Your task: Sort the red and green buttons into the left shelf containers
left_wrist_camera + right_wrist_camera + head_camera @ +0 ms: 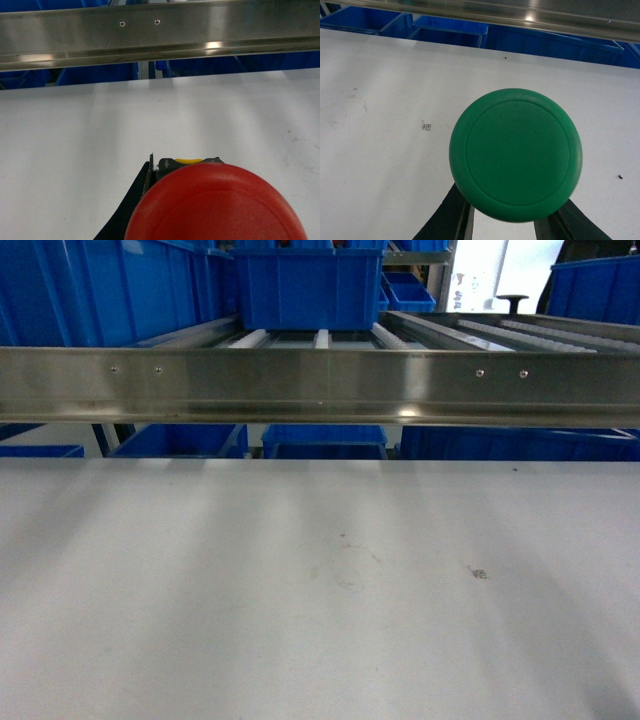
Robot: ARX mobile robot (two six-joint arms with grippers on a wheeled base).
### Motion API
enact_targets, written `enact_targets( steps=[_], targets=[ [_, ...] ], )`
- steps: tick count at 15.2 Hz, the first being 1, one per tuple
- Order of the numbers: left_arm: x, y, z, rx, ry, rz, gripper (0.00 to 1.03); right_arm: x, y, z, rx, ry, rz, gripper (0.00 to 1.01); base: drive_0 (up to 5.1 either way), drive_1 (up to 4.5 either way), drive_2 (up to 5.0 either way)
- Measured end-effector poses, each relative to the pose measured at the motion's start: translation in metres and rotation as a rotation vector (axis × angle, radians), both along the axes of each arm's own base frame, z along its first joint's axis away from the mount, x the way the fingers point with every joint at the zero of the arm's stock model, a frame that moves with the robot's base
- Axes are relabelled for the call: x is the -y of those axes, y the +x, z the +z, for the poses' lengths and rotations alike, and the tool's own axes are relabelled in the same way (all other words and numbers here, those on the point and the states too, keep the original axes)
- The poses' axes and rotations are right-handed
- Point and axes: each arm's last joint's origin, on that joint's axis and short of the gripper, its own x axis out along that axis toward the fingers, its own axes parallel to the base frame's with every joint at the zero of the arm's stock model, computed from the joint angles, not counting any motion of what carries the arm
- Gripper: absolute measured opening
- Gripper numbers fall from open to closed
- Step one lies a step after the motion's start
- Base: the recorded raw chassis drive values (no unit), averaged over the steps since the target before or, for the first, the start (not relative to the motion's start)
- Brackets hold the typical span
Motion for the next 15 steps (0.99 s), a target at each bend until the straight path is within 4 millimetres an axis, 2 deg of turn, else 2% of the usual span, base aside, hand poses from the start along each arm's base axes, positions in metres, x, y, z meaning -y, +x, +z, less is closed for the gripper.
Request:
enact_targets(
  steps=[15],
  targets=[
    [0.0003, -0.0002, 0.0003, 0.002, 0.001, 0.001, 0.26, 0.0001, 0.0000, -0.0005, -0.003, -0.001, -0.003, 0.24, -4.9, 2.48, 2.5]
  ],
)
